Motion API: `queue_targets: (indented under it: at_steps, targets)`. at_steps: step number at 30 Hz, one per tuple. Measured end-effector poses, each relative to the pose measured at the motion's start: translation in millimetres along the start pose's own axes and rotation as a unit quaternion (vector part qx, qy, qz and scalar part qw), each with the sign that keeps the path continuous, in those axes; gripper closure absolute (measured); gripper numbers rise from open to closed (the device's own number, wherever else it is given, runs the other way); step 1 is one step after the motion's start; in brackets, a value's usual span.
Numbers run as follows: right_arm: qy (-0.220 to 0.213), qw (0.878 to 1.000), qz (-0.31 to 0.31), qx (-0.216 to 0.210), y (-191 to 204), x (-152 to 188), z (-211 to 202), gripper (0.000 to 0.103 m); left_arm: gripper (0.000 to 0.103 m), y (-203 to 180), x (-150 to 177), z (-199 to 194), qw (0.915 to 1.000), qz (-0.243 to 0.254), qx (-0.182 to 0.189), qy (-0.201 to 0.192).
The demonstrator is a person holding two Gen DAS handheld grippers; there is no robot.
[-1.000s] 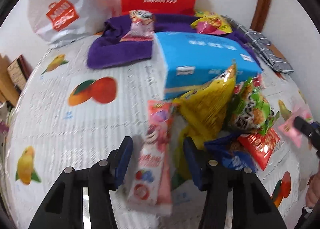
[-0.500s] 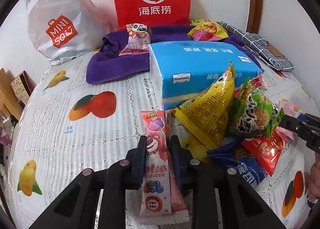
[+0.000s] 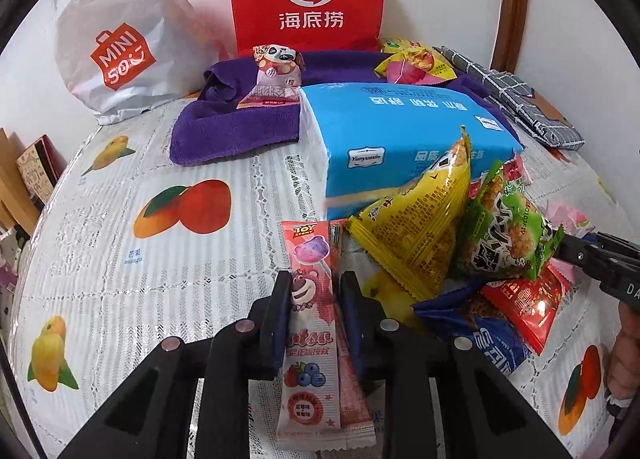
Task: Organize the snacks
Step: 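Grasp the pink Lotso lollipop packet with the left tool, then lift the lollipop packet with the left tool while the right tool carries the peach candy toward the towel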
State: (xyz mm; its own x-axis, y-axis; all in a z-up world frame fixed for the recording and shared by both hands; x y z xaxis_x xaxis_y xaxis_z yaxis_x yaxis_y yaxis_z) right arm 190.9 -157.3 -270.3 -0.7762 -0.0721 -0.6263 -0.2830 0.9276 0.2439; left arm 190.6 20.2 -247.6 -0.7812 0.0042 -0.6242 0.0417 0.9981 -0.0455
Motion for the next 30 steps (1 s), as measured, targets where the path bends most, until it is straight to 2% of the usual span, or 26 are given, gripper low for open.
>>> queue_targets:
  at_steps: [12,30]
  targets:
    - [-0.003,1.000,-0.021,0.018,4.8,0.4,-2.6,0.071,0.080,-0.8,-0.3,-0.7,0.9999,0.008,-0.007,-0.001]
    - [-0.017,1.000,-0.007,-0.007,2.7,-1.2,-7.6,0.075,0.083,-2.6,-0.6,-1.1,1.0000,0.008,-0.001,0.000]
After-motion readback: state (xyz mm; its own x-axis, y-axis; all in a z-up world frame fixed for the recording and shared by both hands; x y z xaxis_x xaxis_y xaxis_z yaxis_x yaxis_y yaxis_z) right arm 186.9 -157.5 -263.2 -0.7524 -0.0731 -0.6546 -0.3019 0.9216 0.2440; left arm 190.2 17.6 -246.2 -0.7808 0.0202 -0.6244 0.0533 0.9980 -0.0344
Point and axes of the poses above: each gripper's, at about its wrist camera, not at the fingertips, and z roughly the way its jaws point, y to its left, x to its underside, the point moved 9 cm from there along z, roughly the way its jaws point, and after that the axes turned 6 degrees about -z, right-handed, at the moved point
